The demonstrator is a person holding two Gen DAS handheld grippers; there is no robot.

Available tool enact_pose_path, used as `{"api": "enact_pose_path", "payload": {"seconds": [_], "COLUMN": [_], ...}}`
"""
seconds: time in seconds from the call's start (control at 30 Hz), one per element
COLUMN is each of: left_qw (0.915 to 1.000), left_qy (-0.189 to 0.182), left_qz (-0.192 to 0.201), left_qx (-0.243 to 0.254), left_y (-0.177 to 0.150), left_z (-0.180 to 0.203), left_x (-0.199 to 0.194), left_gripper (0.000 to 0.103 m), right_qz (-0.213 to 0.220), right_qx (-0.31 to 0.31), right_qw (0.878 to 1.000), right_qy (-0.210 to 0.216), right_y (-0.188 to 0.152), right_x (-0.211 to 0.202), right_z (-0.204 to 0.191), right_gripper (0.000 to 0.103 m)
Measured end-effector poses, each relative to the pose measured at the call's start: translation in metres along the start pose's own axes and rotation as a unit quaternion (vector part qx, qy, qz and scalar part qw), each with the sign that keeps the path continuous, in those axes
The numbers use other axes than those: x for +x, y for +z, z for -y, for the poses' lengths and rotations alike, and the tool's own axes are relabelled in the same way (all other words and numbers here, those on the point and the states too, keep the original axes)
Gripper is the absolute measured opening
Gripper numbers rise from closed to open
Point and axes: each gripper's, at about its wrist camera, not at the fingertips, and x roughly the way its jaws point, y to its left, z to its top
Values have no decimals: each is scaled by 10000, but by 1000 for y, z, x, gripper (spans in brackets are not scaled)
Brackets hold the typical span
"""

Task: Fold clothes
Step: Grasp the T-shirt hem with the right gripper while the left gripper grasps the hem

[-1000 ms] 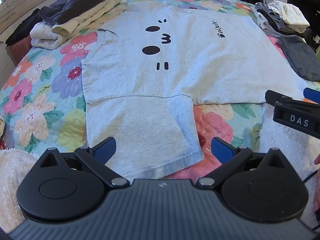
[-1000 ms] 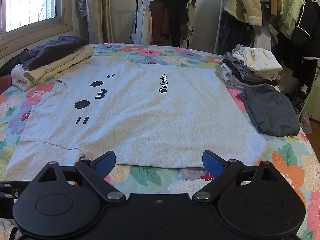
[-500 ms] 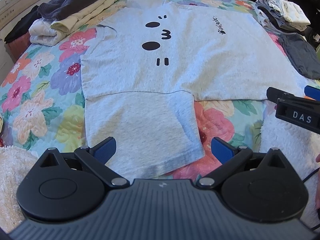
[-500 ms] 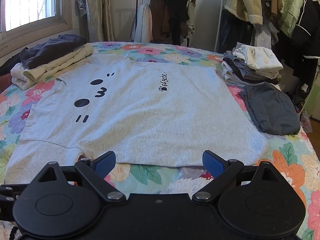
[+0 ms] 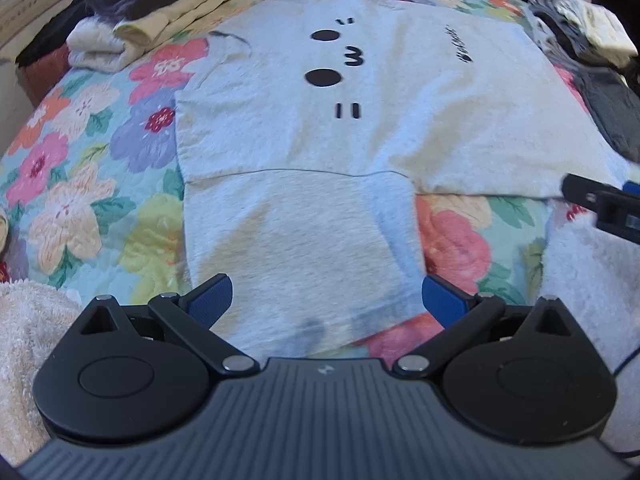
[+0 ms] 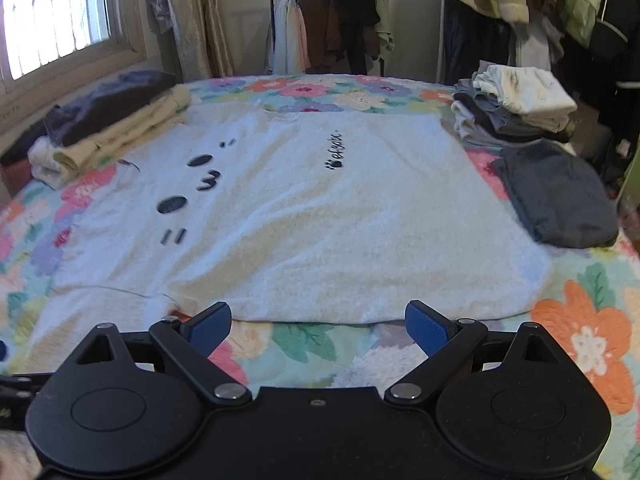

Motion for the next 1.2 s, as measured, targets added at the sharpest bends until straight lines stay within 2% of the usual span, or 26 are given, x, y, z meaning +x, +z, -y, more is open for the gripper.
{"api": "enact_pose_path", "payload": {"seconds": [0.1,0.17,0.23,0.27,0.37,0.4,0.43,0.47,0.5,0.53,0.57,0.6,0.63,0.67,0.73,0.8,0.83,0.9,0.93,1.0,1.03,1.07,1.13,1.2], "left_qw": [9994,9987,9984,9982,9994,9998,9999,9996,9989,9987,9990,9991,9990,9989,9978,9943,9914,9872,9875,9885,9877,9870,9893,9919], "left_qy": [-29,1,-75,-120,-207,-113,-15,98,145,108,4,-89,-112,-72,62,153,134,-124,-296,-692,-825,-933,-850,-809], "left_qz": [148,304,428,464,61,-21,-100,-169,-267,-334,-366,-398,-424,-428,-533,-870,-1091,-1285,-1194,-940,-922,-894,-679,-406], "left_qx": [-312,-397,-363,-346,-263,-155,-28,191,347,366,249,127,-25,-172,-397,-594,-716,-935,-984,-960,-953,-955,-973,-887], "left_y": [5,12,18,21,35,38,40,42,42,42,42,42,41,40,38,35,33,30,30,31,31,32,35,40], "left_z": [-26,-41,-53,-59,-72,-74,-76,-78,-79,-84,-90,-97,-103,-110,-118,-125,-128,-132,-134,-136,-135,-135,-133,-129], "left_x": [2,2,6,8,32,41,49,57,64,68,72,75,78,82,91,104,110,119,119,114,113,112,107,102], "left_gripper": [103,103,103,103,95,90,77,72,72,72,72,72,72,74,77,85,95,95,92,63,44,32,24,23], "right_qz": [-313,-909,-1402,-1633,-1936,-1976,-2018,-2075,-2132,-2189,-2238,-2267,-2296,-2324,-2298,-2161,-2068,-1843,-1733,-1563,-1495,-1449,-1409,-1364], "right_qx": [-8,-40,-45,-59,-336,-461,-532,-526,-499,-401,-323,-314,-305,-295,-338,-417,-456,-492,-493,-554,-705,-865,-1045,-1026], "right_qw": [9974,9883,9776,9722,9669,9669,9664,9647,9625,9591,9558,9534,9510,9485,9457,9455,9460,9497,9516,9551,9565,9580,9620,9646], "right_qy": [644,1224,1568,1675,1630,1548,1500,1537,1599,1747,1880,1964,2047,2131,2274,2400,2454,2485,2491,2455,2404,2317,2091,2010], "right_y": [4,4,1,-2,-9,-10,-12,-13,-14,-16,-18,-20,-22,-24,-26,-24,-22,-16,-14,-7,-3,1,12,28], "right_x": [7,25,44,54,78,85,92,97,101,104,107,108,109,111,111,109,107,102,100,98,101,105,114,118], "right_z": [-13,-31,-49,-58,-80,-85,-88,-87,-86,-83,-81,-80,-80,-80,-83,-87,-89,-89,-89,-88,-89,-89,-89,-87], "right_gripper": [96,96,96,96,96,96,96,95,89,80,75,64,46,37,11,8,6,6,6,6,6,6,6,5]}}
